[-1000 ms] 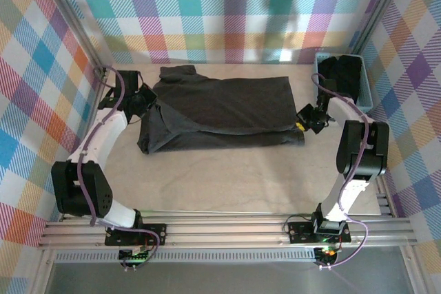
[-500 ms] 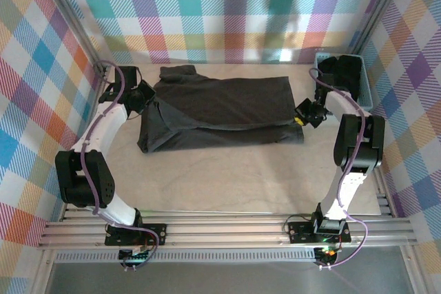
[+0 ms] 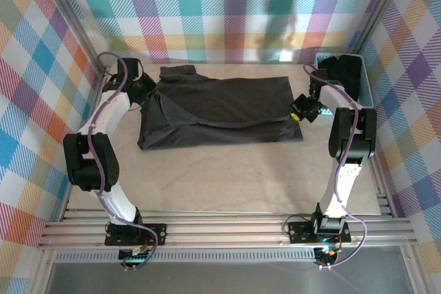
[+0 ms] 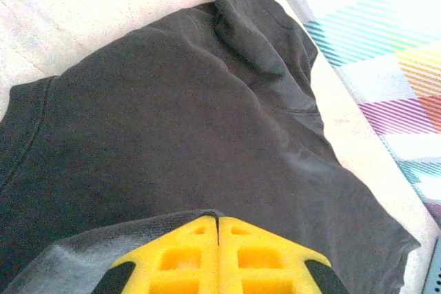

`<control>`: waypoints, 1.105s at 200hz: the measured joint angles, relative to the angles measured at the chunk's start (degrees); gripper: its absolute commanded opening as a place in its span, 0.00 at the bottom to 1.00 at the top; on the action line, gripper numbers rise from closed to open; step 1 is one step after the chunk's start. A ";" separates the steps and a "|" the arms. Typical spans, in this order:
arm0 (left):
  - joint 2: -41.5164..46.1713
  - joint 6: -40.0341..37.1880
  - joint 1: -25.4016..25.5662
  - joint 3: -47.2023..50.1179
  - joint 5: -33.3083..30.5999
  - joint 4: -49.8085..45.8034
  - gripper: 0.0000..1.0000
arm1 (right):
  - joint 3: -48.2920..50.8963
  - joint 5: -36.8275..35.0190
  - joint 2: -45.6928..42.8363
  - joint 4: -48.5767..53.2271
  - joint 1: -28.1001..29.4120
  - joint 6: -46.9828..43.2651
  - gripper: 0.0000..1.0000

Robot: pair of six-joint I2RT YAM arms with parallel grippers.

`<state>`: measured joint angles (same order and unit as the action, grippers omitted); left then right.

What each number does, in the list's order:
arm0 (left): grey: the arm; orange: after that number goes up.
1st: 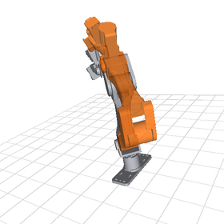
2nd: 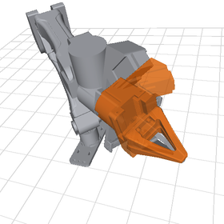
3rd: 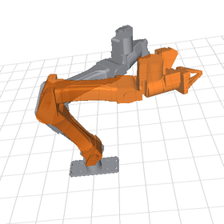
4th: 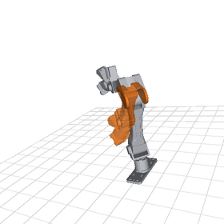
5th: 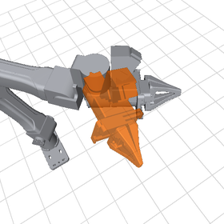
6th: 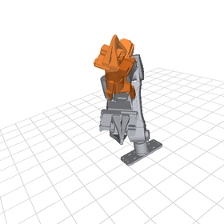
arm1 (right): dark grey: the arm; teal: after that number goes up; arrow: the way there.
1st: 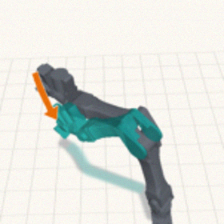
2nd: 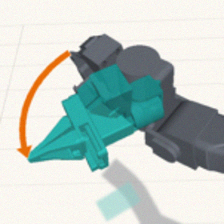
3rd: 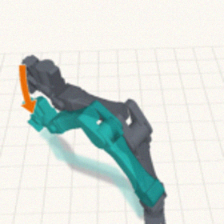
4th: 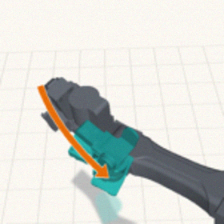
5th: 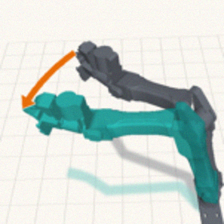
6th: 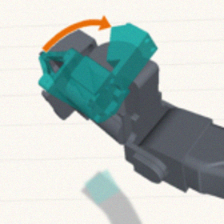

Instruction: Fold and stack the t-shirts

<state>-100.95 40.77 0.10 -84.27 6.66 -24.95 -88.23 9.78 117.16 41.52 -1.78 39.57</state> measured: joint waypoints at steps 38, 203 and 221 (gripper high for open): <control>-4.92 -1.55 -0.13 -4.83 0.94 -1.77 0.65 | -0.31 -2.56 0.20 0.20 0.48 -1.09 0.40; 10.69 5.03 -10.34 33.81 4.94 -2.86 0.47 | 30.77 -1.70 -23.26 -8.57 1.09 -4.24 0.48; 9.60 4.81 -10.54 33.79 4.31 -1.79 0.47 | 30.80 -1.60 -21.70 -9.73 0.81 -4.26 0.48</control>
<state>-91.35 45.58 -10.44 -50.48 10.96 -26.74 -57.43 8.19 95.46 31.79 -0.97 35.31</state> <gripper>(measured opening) 0.469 0.481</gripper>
